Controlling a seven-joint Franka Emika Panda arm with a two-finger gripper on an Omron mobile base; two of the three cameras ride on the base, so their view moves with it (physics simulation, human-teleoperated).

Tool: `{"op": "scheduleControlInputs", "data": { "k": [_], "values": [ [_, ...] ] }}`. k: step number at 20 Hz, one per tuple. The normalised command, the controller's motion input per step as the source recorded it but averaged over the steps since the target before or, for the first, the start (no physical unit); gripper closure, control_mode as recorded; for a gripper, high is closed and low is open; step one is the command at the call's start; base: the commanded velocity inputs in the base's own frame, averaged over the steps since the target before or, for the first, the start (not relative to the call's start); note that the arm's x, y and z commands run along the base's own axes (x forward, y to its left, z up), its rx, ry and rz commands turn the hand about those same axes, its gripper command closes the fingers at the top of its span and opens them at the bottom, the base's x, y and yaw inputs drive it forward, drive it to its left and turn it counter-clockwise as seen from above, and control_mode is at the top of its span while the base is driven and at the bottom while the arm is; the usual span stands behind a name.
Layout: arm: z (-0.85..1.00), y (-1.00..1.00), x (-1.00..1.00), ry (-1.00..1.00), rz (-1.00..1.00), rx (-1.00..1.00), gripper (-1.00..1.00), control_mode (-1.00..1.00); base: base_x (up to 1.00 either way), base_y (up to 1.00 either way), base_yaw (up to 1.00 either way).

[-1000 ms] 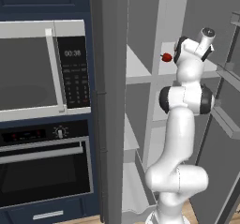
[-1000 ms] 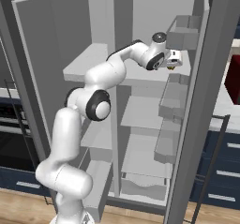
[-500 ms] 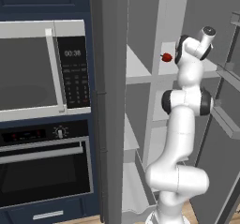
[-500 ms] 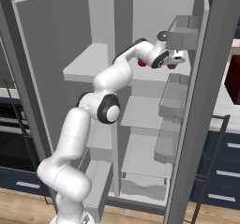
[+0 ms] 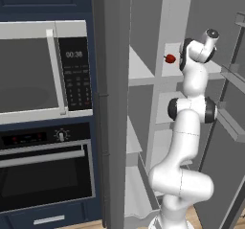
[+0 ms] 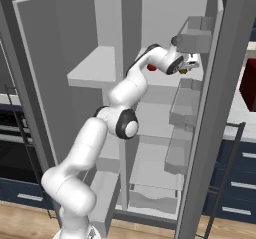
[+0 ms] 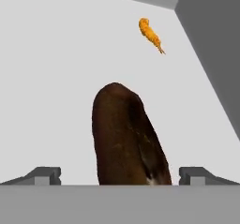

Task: Take the sweet potato and bell pepper from the fridge shelf and place them in the freezer drawer to begin freezing them.

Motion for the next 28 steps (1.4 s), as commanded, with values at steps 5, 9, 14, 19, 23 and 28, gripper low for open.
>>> {"op": "scheduleControlInputs", "data": {
  "k": [5,9,14,19,23,28],
  "values": [
    [-0.79,0.12,0.04,0.08,0.07,0.0,1.0,-1.0,0.0,0.0,0.0],
    [-0.45,0.45,-0.14,-0.11,0.05,0.01,1.0,-1.0,0.0,0.0,0.0],
    [-0.69,0.29,0.18,-0.5,-0.01,0.0,1.0,-1.0,0.0,0.0,0.0],
    [-0.4,0.09,0.02,-0.23,-0.12,0.0,1.0,-1.0,0.0,0.0,0.0],
    [0.26,0.0,-0.28,0.05,-0.12,0.0,1.0,-1.0,0.0,0.0,0.0],
    [0.57,0.01,-0.58,0.14,-0.06,0.0,1.0,-1.0,0.0,0.0,0.0]
  ]
}}
